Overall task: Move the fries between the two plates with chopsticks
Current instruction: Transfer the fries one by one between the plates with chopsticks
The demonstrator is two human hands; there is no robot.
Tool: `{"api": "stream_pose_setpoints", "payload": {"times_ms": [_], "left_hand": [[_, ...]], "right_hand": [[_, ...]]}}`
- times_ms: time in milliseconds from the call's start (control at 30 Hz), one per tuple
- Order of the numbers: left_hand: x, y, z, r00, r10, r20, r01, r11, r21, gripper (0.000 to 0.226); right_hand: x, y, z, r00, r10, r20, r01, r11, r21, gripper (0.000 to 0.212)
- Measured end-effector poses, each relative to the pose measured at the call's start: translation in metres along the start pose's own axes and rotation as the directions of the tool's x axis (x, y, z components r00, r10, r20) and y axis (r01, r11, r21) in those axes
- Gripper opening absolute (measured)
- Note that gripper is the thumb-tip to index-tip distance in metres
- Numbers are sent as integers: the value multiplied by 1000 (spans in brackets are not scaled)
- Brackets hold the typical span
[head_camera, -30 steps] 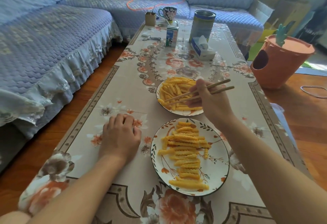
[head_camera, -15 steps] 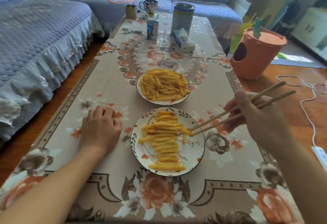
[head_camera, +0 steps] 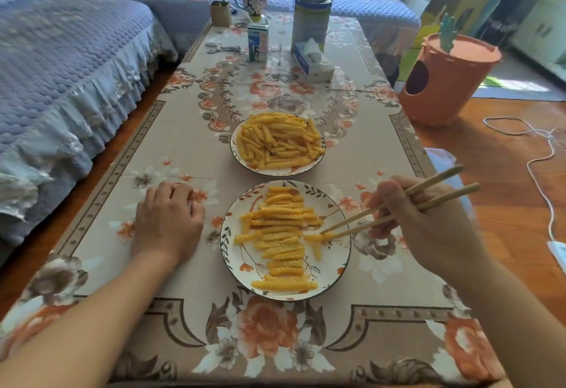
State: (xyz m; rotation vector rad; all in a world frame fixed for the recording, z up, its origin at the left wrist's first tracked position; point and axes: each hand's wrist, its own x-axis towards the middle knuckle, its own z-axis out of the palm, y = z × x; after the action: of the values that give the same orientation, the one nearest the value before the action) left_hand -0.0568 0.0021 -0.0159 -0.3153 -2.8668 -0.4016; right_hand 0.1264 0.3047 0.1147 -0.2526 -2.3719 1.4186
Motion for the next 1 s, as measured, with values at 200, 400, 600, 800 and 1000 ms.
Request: {"api": "stream_pose_setpoints", "payload": {"times_ms": [200, 400, 600, 800, 1000], "left_hand": [[0, 1, 0, 1000, -8, -4, 8, 1000, 0, 26], [-1, 2, -3, 1000, -2, 7, 2, 1000, -5, 34], [-1, 3, -3, 1000, -5, 5, 5, 1000, 2, 28], [-1, 2, -2, 1000, -6, 10, 6, 1000, 2, 25], [-2, 3, -3, 1000, -3, 18, 3, 1000, 5, 26]], "right_hand": [[0, -1, 0, 999, -50, 0, 50, 998, -35, 36], [-3, -3, -5, 997, -69, -29, 68, 997, -27, 30], [-9, -11, 1, 999, 35, 21, -37, 993, 115, 39], [-7, -9, 4, 999, -42, 11, 42, 999, -10, 32], [-5, -12, -13, 995, -71, -63, 73, 997, 38, 29]]}}
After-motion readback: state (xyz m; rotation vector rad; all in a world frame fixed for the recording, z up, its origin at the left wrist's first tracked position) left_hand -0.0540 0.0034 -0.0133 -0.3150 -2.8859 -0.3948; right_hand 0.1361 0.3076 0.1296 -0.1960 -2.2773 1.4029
